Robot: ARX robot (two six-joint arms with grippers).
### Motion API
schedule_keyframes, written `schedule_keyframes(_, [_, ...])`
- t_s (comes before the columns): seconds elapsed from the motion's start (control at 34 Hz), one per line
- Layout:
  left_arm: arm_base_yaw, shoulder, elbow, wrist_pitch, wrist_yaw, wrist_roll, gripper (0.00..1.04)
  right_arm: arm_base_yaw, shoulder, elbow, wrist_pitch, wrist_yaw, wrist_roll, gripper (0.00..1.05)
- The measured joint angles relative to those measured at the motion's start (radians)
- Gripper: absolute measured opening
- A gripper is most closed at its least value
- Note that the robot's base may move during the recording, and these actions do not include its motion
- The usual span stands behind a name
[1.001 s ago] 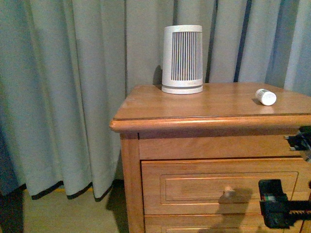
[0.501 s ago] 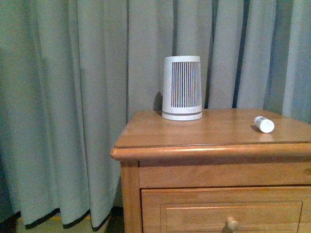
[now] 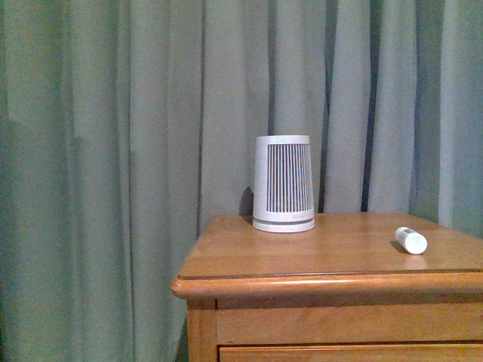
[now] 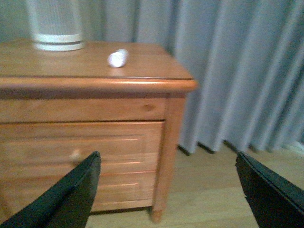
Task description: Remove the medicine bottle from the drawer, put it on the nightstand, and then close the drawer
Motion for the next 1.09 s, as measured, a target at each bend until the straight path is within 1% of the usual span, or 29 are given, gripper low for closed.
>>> schedule_keyframes(0.06, [0.000,0.000,0.000,0.000,0.000,0.000,0.98,-0.052,-0.037,0.000,-0.064,-0.149,0.019,0.77])
schedule_keyframes(0.12, [0.000,0.000,0.000,0.000,0.000,0.000,0.98,-0.100,-0.051,0.000,-0.086,-0.283,0.030,0.71])
schedule_keyframes(0.15, [0.000,0.000,0.000,0.000,0.000,0.000,0.98,-0.148,-0.056,-0.003,-0.091,-0.366,0.035,0.65])
schedule_keyframes(0.18, [0.000,0.000,0.000,0.000,0.000,0.000,0.98,-0.188,-0.062,-0.005,-0.092,-0.415,0.039,0.60])
schedule_keyframes(0.21, [0.000,0.000,0.000,0.000,0.000,0.000,0.98,-0.217,-0.070,-0.005,-0.092,-0.433,0.045,0.53])
schedule_keyframes(0.24, [0.000,0.000,0.000,0.000,0.000,0.000,0.98,-0.226,-0.074,-0.006,-0.092,-0.441,0.048,0.48])
schedule_keyframes(0.41, [0.000,0.000,0.000,0.000,0.000,0.000,0.98,-0.235,-0.095,-0.036,-0.090,-0.454,0.051,0.08])
schedule_keyframes(0.44, [0.000,0.000,0.000,0.000,0.000,0.000,0.98,-0.235,-0.096,-0.038,-0.090,-0.454,0.050,0.03])
schedule_keyframes(0.8, [0.000,0.000,0.000,0.000,0.000,0.000,0.98,-0.235,-0.139,-0.077,-0.085,-0.455,0.053,0.03])
schedule_keyframes(0.82, [0.000,0.000,0.000,0.000,0.000,0.000,0.98,-0.235,-0.139,-0.077,-0.085,-0.455,0.053,0.04])
schedule_keyframes(1.09, [0.000,0.000,0.000,0.000,0.000,0.000,0.98,-0.235,-0.139,-0.077,-0.085,-0.455,0.053,0.58])
